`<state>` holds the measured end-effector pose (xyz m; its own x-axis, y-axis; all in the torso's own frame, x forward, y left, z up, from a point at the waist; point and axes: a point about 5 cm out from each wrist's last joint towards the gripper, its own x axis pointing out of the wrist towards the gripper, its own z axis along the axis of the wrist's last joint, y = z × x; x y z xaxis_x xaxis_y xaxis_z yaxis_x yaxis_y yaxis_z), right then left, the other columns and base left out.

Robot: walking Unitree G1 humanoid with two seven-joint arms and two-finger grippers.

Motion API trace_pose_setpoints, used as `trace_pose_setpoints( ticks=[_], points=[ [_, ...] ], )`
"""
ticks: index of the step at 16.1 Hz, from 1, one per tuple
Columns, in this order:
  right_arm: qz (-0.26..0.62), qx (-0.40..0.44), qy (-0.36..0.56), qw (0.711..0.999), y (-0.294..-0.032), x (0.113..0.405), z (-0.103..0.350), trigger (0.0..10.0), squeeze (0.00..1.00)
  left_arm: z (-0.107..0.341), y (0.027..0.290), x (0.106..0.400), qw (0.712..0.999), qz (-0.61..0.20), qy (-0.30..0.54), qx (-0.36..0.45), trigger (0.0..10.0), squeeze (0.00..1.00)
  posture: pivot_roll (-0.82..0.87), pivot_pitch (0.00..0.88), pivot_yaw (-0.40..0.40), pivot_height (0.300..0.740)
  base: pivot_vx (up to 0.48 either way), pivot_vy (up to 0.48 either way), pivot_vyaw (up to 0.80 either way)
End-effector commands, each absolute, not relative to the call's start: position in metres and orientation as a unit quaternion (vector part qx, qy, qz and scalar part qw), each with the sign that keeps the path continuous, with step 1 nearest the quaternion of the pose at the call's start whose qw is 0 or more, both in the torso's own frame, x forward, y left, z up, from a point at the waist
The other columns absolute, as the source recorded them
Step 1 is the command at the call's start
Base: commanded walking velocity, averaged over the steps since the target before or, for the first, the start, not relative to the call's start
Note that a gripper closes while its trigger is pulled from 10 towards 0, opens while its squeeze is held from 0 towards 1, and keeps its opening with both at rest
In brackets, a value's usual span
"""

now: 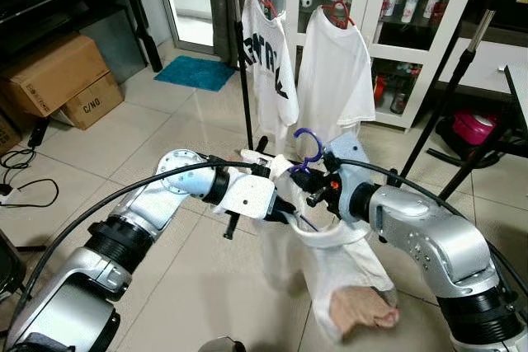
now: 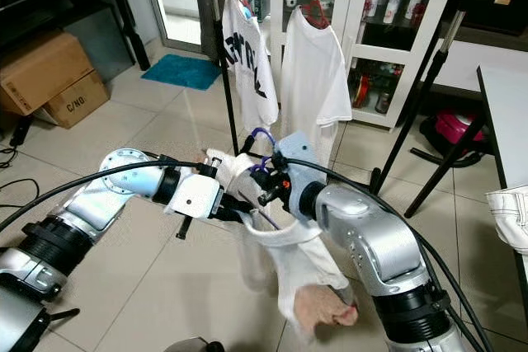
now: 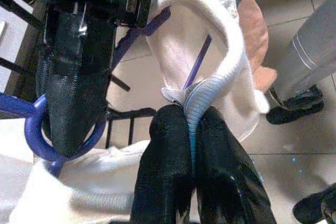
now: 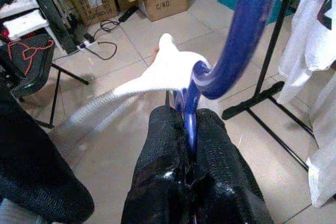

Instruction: Hang hanger

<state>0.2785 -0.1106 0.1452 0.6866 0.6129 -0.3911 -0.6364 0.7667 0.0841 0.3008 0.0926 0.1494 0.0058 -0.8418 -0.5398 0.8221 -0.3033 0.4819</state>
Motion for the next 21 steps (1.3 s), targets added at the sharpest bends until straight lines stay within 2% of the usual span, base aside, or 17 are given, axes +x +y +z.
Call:
trace_pose_setpoints(
  ticks=[1,2,3,5,8,9,11,12,13,14,15,16,17,19,21],
  points=[
    [0.34,-0.026,0.181,0.923,-0.112,0.283,0.155,10.0,0.0,0.154,0.094,0.302,0.595,-0.691,-0.022,0.411,9.3,0.0,-0.11,0.0,0.101,0.74,0.0,0.0,0.0],
    [0.341,-0.026,0.18,0.922,-0.112,0.283,0.155,10.0,0.0,0.156,0.095,0.304,0.607,-0.683,-0.016,0.406,10.0,0.01,-0.11,0.0,0.101,0.74,0.0,0.0,0.0],
    [0.343,-0.026,0.179,0.922,-0.112,0.283,0.155,10.0,0.0,0.16,0.098,0.306,0.614,-0.682,-0.01,0.398,10.0,1.0,-0.11,0.0,0.099,0.74,0.0,0.0,0.0],
    [0.345,-0.028,0.175,0.922,-0.112,0.283,0.155,10.0,0.0,0.168,0.1,0.306,0.623,-0.682,-0.014,0.383,10.0,1.0,-0.11,0.0,0.096,0.74,0.0,0.0,0.0],
    [0.338,-0.025,0.179,0.923,-0.115,0.282,0.153,10.0,0.0,0.17,0.109,0.297,0.614,-0.695,0.011,0.374,10.0,1.0,-0.11,0.0,0.094,0.74,0.0,0.0,0.0],
    [0.331,-0.023,0.181,0.926,-0.118,0.281,0.151,10.0,0.0,0.168,0.116,0.294,0.619,-0.692,0.023,0.372,10.0,1.0,-0.11,0.0,0.094,0.74,0.0,0.0,0.0],
    [0.302,-0.027,0.175,0.937,-0.127,0.28,0.145,10.0,0.0,0.172,0.125,0.295,0.674,-0.664,0.013,0.322,10.0,1.0,-0.11,0.0,0.095,0.74,0.0,0.0,0.0],
    [0.243,-0.017,0.148,0.959,-0.14,0.282,0.14,10.0,0.0,0.181,0.131,0.298,0.762,-0.606,-0.03,0.228,10.0,1.0,-0.11,0.0,0.094,0.74,0.0,0.0,0.0],
    [0.18,0.0,0.134,0.975,-0.156,0.282,0.133,10.0,0.0,0.184,0.143,0.301,0.833,-0.532,-0.05,0.145,10.0,1.0,-0.11,0.0,0.091,0.74,0.0,0.0,0.0],
    [0.165,-0.003,0.132,0.978,-0.16,0.281,0.131,10.0,0.0,0.18,0.148,0.302,0.852,-0.505,-0.039,0.132,10.0,1.0,-0.11,0.0,0.091,0.74,0.0,0.0,0.0],
    [0.126,-0.008,0.133,0.983,-0.169,0.278,0.126,10.0,0.0,0.174,0.158,0.3,0.886,-0.453,-0.031,0.094,10.0,0.82,-0.1,0.0,0.086,0.74,0.0,0.0,0.0],
    [0.089,0.021,0.136,0.986,-0.176,0.275,0.123,10.0,0.0,0.168,0.17,0.296,0.919,-0.389,-0.036,0.052,10.0,0.0,-0.1,0.0,0.08,0.74,0.0,0.0,0.0],
    [0.071,0.025,0.139,0.987,-0.179,0.272,0.121,10.0,0.0,0.158,0.18,0.296,0.945,-0.326,-0.018,0.033,10.0,0.0,-0.1,0.0,0.075,0.74,0.0,0.0,0.0],
    [0.029,0.013,0.139,0.99,-0.185,0.268,0.117,10.0,0.0,0.145,0.191,0.296,0.967,-0.252,0.002,0.034,10.0,0.0,-0.1,0.0,0.072,0.74,0.0,0.0,0.0],
    [0.02,-0.026,0.146,0.989,-0.184,0.263,0.109,10.0,0.0,0.125,0.188,0.286,0.975,-0.213,0.042,0.039,10.0,0.0,-0.11,0.0,0.072,0.74,0.247,0.0,0.0]
  ],
)
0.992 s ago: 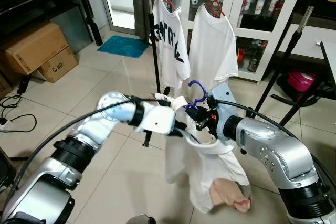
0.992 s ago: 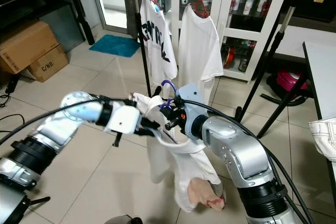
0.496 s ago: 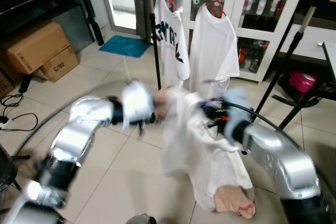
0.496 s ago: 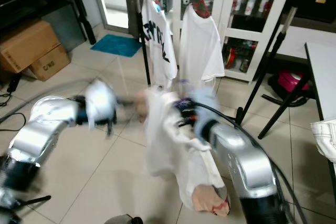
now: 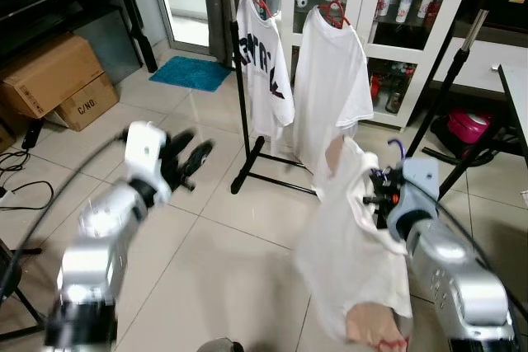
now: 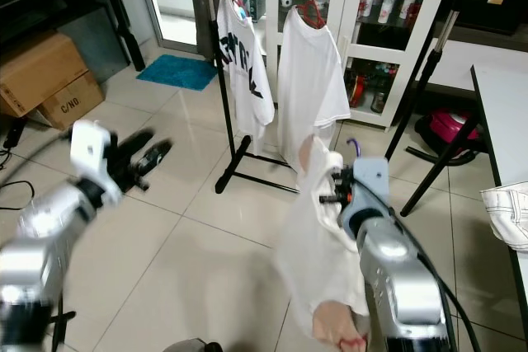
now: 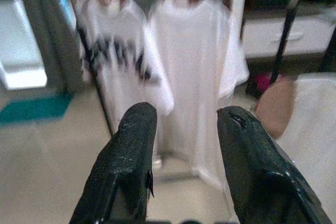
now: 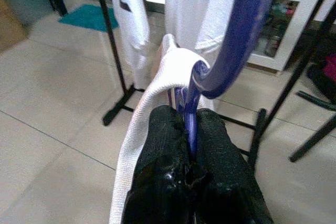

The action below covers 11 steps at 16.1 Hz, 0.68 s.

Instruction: Hang hanger

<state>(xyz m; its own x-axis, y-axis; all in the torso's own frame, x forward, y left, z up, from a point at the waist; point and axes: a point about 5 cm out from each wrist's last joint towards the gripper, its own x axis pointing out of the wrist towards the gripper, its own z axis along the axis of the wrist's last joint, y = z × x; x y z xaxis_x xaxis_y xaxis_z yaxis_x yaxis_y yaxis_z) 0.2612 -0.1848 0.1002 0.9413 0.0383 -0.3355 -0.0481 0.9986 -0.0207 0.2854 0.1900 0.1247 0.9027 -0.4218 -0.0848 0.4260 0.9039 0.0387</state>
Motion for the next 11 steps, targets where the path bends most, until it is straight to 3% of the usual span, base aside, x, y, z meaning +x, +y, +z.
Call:
trace_pose_setpoints(
  ticks=[1,5,11],
  points=[
    [0.03,-0.017,0.148,0.988,-0.182,0.262,0.107,10.0,0.0,0.122,0.185,0.283,0.974,-0.218,0.05,0.038,10.0,0.0,-0.11,0.0,0.072,0.74,0.251,0.0,0.0],
    [-0.01,0.036,0.118,0.992,-0.186,0.264,0.112,10.0,0.0,0.112,0.175,0.278,0.975,-0.205,0.071,0.034,10.0,0.0,-0.1,0.0,0.055,0.74,0.264,0.0,0.0],
    [0.003,0.026,0.103,0.994,-0.182,0.267,0.117,10.0,0.0,0.121,0.168,0.281,0.972,-0.22,0.049,0.06,10.0,0.0,-0.1,0.0,0.056,0.74,0.264,0.0,0.0]
  ],
)
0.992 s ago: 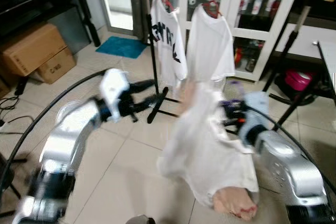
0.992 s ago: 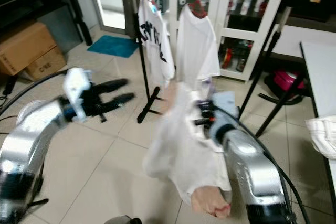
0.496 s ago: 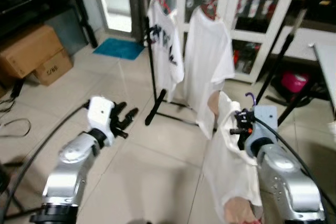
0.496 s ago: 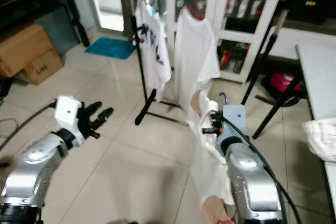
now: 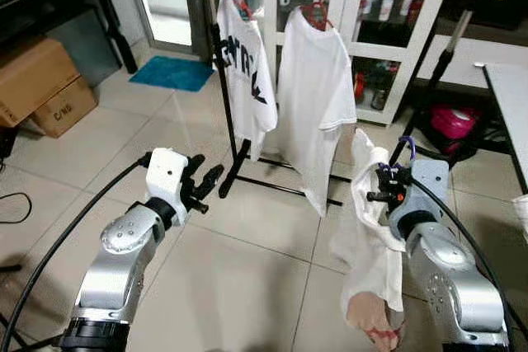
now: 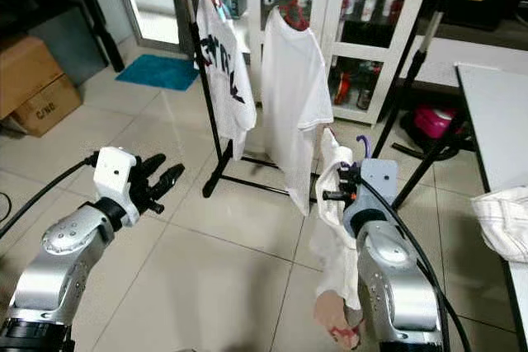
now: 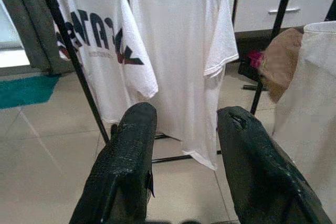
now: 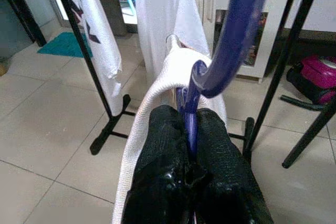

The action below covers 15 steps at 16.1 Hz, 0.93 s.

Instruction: Hang hanger

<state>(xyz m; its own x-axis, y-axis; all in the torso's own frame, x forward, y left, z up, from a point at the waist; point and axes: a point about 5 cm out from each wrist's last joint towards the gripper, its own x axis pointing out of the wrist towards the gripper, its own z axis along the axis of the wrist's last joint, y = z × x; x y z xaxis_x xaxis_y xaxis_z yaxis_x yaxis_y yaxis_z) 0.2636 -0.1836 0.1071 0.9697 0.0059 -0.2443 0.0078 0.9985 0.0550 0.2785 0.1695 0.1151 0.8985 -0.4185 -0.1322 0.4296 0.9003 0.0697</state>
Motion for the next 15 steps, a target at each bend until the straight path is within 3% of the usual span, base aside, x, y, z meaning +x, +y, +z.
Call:
trace_pose_setpoints(
  ticks=[1,8,12,15],
  points=[
    [0.003,0.027,0.1,0.995,-0.1818,0.2676,0.1173,10.0,0.0,0.1228,0.1663,0.2812,0.971,-0.224,0.047,0.064,10.0,0.0,-0.1,0.0,0.057,0.74,0.262,0.0,-0.56],
    [-0.001,0.026,0.097,0.995,-0.1823,0.2665,0.117,10.0,0.0,0.1253,0.1652,0.2808,0.971,-0.226,0.045,0.06,10.0,0.0,-0.1,0.0,0.057,0.74,0.266,0.0,-0.08],
    [-0.002,0.032,0.098,0.995,-0.1819,0.2666,0.1164,10.0,0.0,0.1271,0.1652,0.282,0.971,-0.227,0.044,0.057,10.0,0.0,-0.1,0.0,0.062,0.74,0.267,0.0,-0.72],
    [-0.003,0.029,0.097,0.995,-0.1808,0.2662,0.1162,10.0,0.0,0.1274,0.1652,0.2819,0.971,-0.23,0.045,0.057,10.0,0.0,-0.1,0.0,0.065,0.74,0.276,0.0,0.0]
  ],
)
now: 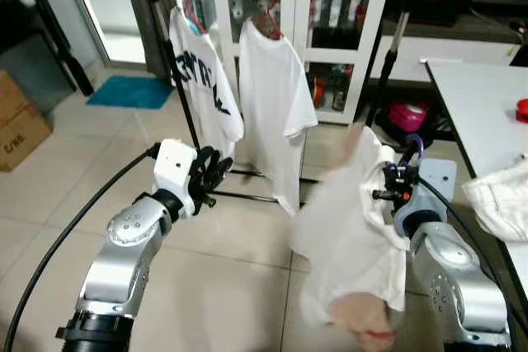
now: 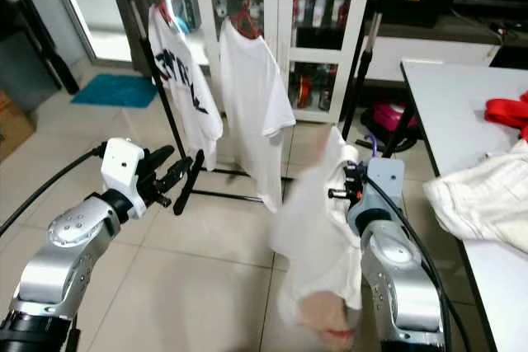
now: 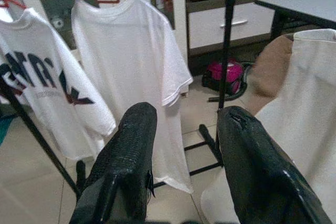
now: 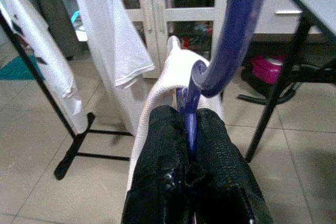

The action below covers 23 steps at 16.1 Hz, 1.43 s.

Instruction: Hang hanger

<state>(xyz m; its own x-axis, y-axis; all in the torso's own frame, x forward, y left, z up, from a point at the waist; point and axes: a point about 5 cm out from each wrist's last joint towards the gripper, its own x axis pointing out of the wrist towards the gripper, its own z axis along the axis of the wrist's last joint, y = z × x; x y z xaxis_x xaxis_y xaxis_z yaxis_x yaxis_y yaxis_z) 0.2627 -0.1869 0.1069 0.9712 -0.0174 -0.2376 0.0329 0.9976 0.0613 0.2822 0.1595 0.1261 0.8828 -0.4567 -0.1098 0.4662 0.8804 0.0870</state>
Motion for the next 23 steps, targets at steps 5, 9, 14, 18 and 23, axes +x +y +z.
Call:
trace_pose_setpoints(
  ticks=[5,9,14,18,23],
  points=[
    [-0.002,0.027,0.097,0.995,-0.1805,0.2654,0.1159,10.0,0.0,0.1292,0.1651,0.283,0.97,-0.232,0.043,0.058,10.0,0.0,-0.1,0.0,0.066,0.74,0.292,0.0,0.0],
    [-0.002,0.029,0.097,0.995,-0.1819,0.2662,0.1164,10.0,0.0,0.1299,0.1646,0.2837,0.97,-0.232,0.04,0.058,10.0,0.0,-0.11,0.0,0.06,0.74,0.3,0.0,-0.2],
    [0.0,0.028,0.097,0.995,-0.1797,0.267,0.1167,10.0,0.0,0.1307,0.1642,0.2834,0.969,-0.238,0.039,0.054,10.0,0.0,-0.1,0.0,0.06,0.74,0.319,0.0,-0.16],
    [0.0,0.028,0.097,0.995,-0.1798,0.2659,0.1163,10.0,0.0,0.1308,0.164,0.2831,0.968,-0.24,0.04,0.055,10.0,0.0,-0.1,0.0,0.063,0.74,0.361,0.0,0.0],
    [0.0,0.027,0.096,0.995,-0.1792,0.2671,0.1166,10.0,0.0,0.1309,0.1638,0.2831,0.968,-0.241,0.04,0.055,10.0,0.0,-0.1,0.0,0.062,0.74,0.361,0.0,0.0]
  ],
)
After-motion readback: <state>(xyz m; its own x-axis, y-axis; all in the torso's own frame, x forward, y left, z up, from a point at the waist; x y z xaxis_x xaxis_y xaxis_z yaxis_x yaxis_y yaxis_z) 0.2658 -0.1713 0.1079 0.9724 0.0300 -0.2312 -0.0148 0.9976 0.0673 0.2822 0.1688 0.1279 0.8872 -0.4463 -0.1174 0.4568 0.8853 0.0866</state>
